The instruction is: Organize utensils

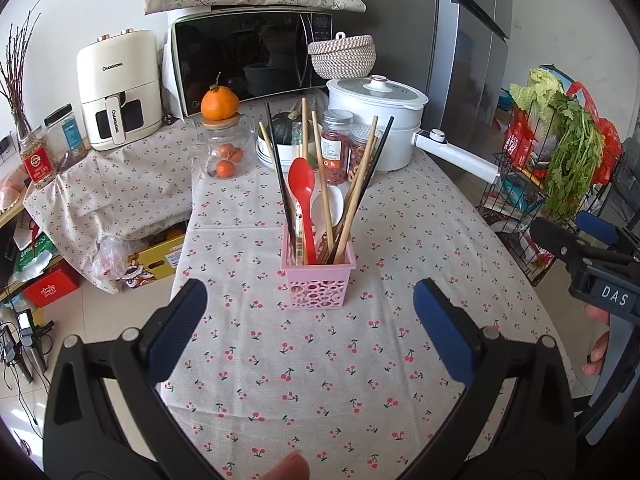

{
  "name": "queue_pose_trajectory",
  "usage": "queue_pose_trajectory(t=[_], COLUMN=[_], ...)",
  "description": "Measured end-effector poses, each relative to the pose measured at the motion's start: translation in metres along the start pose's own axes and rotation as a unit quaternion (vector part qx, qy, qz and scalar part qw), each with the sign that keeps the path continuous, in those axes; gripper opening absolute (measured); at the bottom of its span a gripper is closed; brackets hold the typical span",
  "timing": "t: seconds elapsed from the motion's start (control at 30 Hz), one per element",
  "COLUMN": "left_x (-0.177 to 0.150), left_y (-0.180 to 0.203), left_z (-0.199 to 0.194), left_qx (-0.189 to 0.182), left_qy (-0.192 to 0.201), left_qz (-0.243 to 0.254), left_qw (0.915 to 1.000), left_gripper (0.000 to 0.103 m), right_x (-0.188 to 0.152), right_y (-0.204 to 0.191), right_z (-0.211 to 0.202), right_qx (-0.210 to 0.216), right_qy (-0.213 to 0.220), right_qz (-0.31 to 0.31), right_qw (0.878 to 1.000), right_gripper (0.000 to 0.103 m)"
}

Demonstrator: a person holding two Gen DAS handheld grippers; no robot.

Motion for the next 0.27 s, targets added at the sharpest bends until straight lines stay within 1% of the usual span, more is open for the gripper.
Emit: queue_pose_trajectory(t=[0.17, 0.27], left_x=[0.0, -0.002], left_y=[-0.006, -0.009], left_z=[0.007, 0.013], left_qx=[-0.011, -0.007], left_qy=[-0.012, -0.004], left_qz=[-0.021, -0.023], left_qw=[0.9997, 0.9997], left_gripper=[0.102, 0.102], right_x=[0.0, 0.0], right_y=[-0.001, 0.0], right_z=[0.001, 0.004], right_qx=[-0.002, -0.003], right_qy=[-0.004, -0.011], right_qz=[-0.005, -0.004], right_qw=[1.0, 1.0], right_gripper=[0.103, 0.103])
Point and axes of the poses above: each gripper's, at about its wrist camera, not at the fingertips, and z roughly the way its jaws point, y to its right, x to its top, the point moved 1 cm from there along z, roughly the way its jaws point, and after that the axes turned 4 degrees about -y, right-handed, at the moved point
